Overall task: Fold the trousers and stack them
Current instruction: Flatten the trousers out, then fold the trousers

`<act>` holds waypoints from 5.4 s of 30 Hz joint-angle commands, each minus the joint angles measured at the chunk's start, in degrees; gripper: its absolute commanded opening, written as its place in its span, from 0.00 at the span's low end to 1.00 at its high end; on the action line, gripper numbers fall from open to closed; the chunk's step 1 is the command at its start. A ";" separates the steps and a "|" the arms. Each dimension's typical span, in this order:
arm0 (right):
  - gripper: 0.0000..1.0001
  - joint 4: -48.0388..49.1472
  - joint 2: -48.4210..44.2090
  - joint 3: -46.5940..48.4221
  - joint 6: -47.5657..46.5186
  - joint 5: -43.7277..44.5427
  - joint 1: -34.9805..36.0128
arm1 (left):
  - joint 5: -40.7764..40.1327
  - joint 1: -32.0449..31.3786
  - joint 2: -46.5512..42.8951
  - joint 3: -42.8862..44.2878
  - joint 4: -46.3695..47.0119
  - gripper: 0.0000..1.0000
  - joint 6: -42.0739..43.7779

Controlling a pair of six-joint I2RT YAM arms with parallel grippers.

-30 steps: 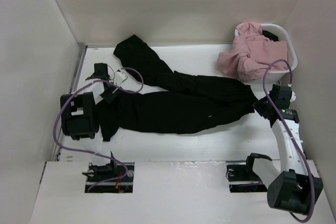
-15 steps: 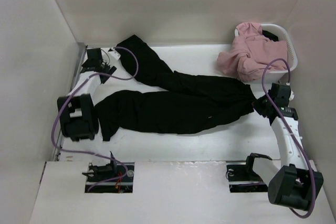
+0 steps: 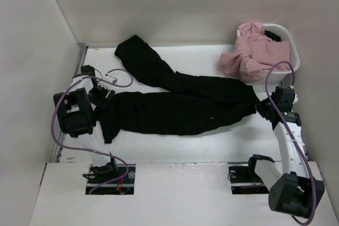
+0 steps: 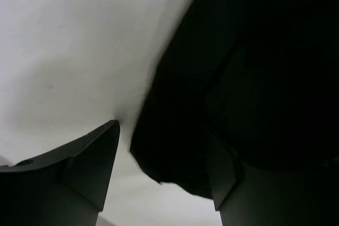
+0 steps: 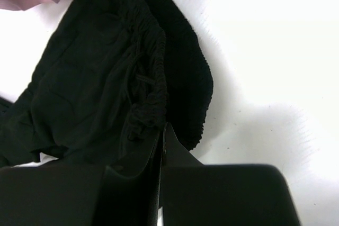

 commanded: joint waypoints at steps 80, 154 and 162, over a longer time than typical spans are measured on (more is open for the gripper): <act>0.00 2.01 4.60 -9.25 22.59 11.89 6.71 | -16.18 10.68 -33.32 -9.53 20.29 0.02 9.16; 0.66 -1.35 -4.05 -1.08 5.98 19.63 6.00 | -11.19 2.00 -12.96 8.10 17.15 0.72 0.84; 0.78 12.36 16.59 5.51 -0.98 14.37 3.10 | -4.32 -12.60 19.27 46.58 12.64 0.71 -20.24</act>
